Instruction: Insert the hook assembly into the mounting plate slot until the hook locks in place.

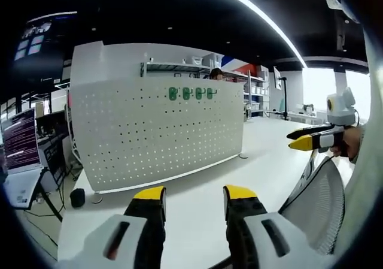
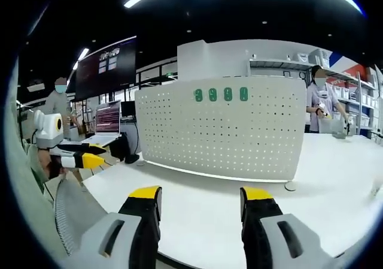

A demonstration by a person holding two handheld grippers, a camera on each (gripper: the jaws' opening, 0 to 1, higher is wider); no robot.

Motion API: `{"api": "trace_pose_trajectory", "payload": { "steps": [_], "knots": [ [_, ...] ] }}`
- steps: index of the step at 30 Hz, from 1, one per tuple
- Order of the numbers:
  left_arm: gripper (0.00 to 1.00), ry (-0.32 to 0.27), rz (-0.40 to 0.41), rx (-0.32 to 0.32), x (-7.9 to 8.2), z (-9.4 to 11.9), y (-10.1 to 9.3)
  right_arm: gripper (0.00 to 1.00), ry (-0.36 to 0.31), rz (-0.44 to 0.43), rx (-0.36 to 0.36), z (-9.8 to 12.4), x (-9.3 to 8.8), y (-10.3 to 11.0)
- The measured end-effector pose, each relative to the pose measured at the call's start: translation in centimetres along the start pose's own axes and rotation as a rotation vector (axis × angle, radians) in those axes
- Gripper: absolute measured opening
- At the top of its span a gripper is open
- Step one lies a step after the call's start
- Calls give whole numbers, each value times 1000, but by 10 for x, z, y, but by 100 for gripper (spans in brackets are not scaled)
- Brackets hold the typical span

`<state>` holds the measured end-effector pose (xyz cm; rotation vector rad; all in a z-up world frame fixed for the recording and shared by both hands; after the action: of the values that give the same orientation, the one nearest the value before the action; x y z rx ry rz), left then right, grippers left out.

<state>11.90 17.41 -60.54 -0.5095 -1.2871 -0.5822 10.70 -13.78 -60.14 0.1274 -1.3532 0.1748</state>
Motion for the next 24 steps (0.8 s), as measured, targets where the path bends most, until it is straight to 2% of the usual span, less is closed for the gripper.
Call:
{"api": "trace_pose_trajectory", "payload": {
  "steps": [24],
  "knots": [
    [40, -3, 3, 22, 1, -1, 3, 52, 8, -11, 5, -8, -1, -2]
  ]
}}
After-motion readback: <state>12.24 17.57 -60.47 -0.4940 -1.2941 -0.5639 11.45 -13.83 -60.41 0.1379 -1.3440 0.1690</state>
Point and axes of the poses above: the point that each gripper's makers call its tool centre point, and the gripper's own axes: z roughly backward along the fingers, y roughly to its left, x roughly out of its top, the point moved 9 cm from there along z, roughly backward along the fingers, and after that the axes turned 12 degrees about -x, right-handed, at the moved point
